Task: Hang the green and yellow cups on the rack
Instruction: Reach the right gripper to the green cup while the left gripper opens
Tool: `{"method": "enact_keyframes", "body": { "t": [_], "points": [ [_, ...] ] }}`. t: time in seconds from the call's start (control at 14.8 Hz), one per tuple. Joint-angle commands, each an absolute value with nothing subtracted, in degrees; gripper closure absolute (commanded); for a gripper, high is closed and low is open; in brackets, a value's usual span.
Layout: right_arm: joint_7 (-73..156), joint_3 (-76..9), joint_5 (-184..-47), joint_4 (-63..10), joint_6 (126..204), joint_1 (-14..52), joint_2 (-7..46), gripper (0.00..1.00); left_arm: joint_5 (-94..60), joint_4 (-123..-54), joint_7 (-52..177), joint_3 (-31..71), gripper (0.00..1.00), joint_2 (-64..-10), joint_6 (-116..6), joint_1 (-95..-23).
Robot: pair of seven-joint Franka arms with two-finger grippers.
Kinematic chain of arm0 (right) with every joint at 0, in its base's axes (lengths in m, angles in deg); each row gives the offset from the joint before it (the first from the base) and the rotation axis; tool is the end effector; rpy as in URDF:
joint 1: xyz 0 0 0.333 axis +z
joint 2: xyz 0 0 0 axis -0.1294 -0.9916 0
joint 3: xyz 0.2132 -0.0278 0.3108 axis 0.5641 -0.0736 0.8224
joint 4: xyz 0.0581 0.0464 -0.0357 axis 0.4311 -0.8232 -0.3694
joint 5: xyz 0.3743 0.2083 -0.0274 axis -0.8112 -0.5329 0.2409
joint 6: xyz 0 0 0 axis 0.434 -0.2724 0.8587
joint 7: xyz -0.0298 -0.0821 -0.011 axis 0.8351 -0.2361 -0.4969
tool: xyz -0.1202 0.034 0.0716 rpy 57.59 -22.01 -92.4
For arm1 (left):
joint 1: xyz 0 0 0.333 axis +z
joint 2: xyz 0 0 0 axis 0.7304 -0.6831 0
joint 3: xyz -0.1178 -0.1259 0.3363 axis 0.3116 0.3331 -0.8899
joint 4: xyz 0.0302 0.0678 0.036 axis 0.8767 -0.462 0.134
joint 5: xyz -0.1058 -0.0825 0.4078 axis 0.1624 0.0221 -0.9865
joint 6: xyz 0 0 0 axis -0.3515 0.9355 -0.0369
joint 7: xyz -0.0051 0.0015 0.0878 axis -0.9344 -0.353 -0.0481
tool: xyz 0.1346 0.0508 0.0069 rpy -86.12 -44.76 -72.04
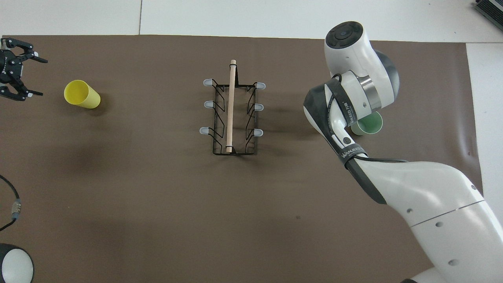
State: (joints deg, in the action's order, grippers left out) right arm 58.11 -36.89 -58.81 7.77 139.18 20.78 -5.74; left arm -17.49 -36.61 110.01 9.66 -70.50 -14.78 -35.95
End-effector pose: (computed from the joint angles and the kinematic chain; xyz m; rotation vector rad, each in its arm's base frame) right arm 0.7614 0.1546 0.3483 2.5092 1.0541 -0.4775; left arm 0.8162 0.1762 0.4171 2.1256 1.8859 -0.2279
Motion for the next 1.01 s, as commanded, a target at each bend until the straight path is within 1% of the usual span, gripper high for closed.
{"method": "enact_keyframes", "body": {
  "t": [0.0, 0.07, 0.2, 0.34, 0.47, 0.68, 0.95],
  "points": [
    [65.6, -36.2, -51.8, -1.1, 142.2, 22.5, -1.3, 0.00, -11.8, -40.3, 118.0, 9.7, 0.00, -69.7, -17.4, -34.4],
    [67.5, -36.2, -50.0, -4.3, 143.6, 23.6, 0.1, 0.00, -9.2, -43.3, 119.0, 9.6, 0.00, -68.5, -19.0, -34.3],
    [70.5, -36.1, -46.9, -10.1, 146.2, 24.6, 2.4, 0.00, -5.5, -53.2, 122.3, 9.5, 0.00, -64.3, -25.3, -33.4],
    [76.2, -35.5, -45.1, -13.6, 147.6, 24.6, 3.7, 0.00, -1.6, -61.2, 122.6, 9.4, 0.00, -61.1, -27.3, -32.9],
    [80.6, -35.0, -40.4, -17.5, 149.7, 25.4, 5.3, 0.00, 2.1, -68.0, 122.4, 9.3, 0.00, -58.4, -31.8, -32.2],
    [82.1, -34.5, -34.9, -22.8, 152.2, 26.0, 6.8, 0.00, 6.8, -74.6, 121.6, 9.3, 0.00, -56.1, -35.3, -32.9],
    [83.8, -34.4, -29.3, -25.5, 152.3, 26.2, 6.8, 0.00, 10.2, -78.8, 120.2, 9.7, 0.00, -54.7, -38.6, -34.4]
  ]
}}
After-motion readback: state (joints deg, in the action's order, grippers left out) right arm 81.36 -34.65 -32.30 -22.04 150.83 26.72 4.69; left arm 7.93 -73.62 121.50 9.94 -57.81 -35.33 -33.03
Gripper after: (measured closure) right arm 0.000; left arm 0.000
